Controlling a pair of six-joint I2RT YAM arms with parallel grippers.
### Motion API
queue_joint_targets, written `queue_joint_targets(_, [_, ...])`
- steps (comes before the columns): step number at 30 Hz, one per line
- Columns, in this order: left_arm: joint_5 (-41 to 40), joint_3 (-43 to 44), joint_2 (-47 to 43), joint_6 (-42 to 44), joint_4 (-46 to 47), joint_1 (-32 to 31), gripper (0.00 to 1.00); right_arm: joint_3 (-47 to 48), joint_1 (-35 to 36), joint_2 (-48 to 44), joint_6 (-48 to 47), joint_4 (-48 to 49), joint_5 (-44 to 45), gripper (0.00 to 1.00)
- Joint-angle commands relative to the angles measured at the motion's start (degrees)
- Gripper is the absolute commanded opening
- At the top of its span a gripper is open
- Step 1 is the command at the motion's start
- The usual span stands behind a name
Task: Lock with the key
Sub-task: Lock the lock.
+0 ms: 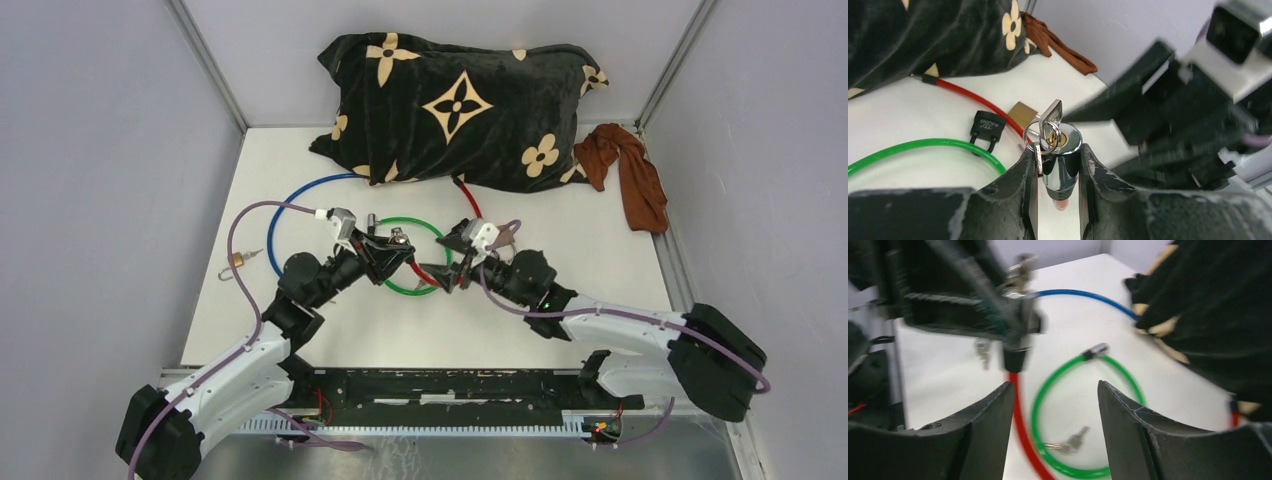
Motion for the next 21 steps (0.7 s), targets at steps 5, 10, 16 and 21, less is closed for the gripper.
queue_joint_targets(5, [-1.0,-3.0,-1.7,7.9,-1.8,0.1,0.02,22.4,-19.9,6.7,-2.4,-41.1,-4.5,0.68])
queue_joint_targets(10, [0.3,-3.0,-2.6,10.8,-2.8,0.0,0.02,45.2,-25.3,28.9,-4.9,-58.3,7.6,0.64])
queue_joint_targets(16, [0.8,-3.3,-3.6,13.8,-3.9,0.2,0.02,65.6,-26.5,48.0,-8.4,-67.9,9.9,0.57])
queue_joint_targets(21, [1.4,-3.4,-3.7,13.6,-4.1,0.1,0.02,69.0,-26.6,52.8,-9.4,-68.6,14.7,0.55])
